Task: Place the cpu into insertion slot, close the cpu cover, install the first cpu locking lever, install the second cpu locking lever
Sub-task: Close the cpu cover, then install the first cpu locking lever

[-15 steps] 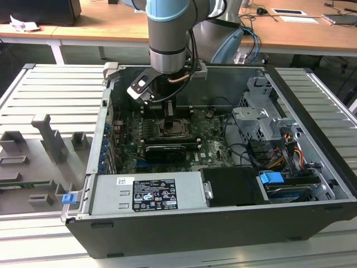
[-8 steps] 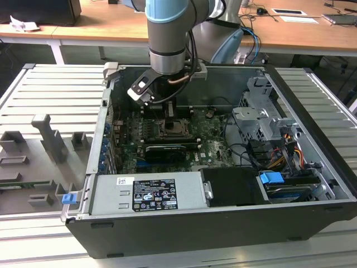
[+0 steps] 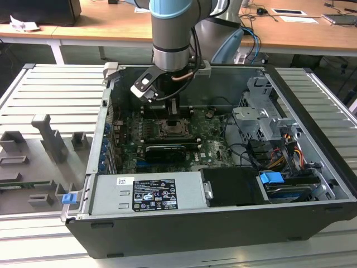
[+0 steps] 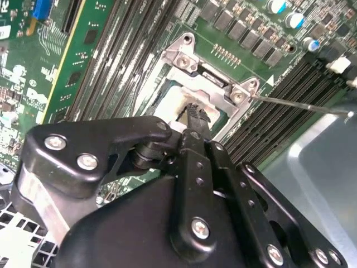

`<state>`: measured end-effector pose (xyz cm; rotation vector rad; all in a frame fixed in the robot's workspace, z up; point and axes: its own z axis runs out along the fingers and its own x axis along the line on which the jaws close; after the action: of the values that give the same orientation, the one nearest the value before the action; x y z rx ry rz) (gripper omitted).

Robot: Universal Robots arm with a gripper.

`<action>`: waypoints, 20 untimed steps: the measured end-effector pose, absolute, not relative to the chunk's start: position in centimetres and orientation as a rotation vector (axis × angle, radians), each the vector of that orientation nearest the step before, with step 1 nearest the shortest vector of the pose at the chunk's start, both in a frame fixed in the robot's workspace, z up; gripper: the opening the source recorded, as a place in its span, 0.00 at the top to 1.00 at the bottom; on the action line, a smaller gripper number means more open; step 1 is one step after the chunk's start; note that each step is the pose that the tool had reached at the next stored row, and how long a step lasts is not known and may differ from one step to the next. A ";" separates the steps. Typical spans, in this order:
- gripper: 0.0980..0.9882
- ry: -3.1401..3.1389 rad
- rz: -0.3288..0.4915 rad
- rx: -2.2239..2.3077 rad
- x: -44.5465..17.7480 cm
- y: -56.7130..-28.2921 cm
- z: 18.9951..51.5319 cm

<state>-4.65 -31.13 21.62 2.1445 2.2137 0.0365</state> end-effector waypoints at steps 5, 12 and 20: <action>0.99 2.214 0.036 2.145 -4.3 -31.1 21.6; 0.99 2.214 0.037 2.145 -4.2 -31.1 21.9; 0.99 2.214 0.036 2.145 -4.2 -31.1 22.2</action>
<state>-4.25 -31.13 22.21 2.1448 2.2136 0.0362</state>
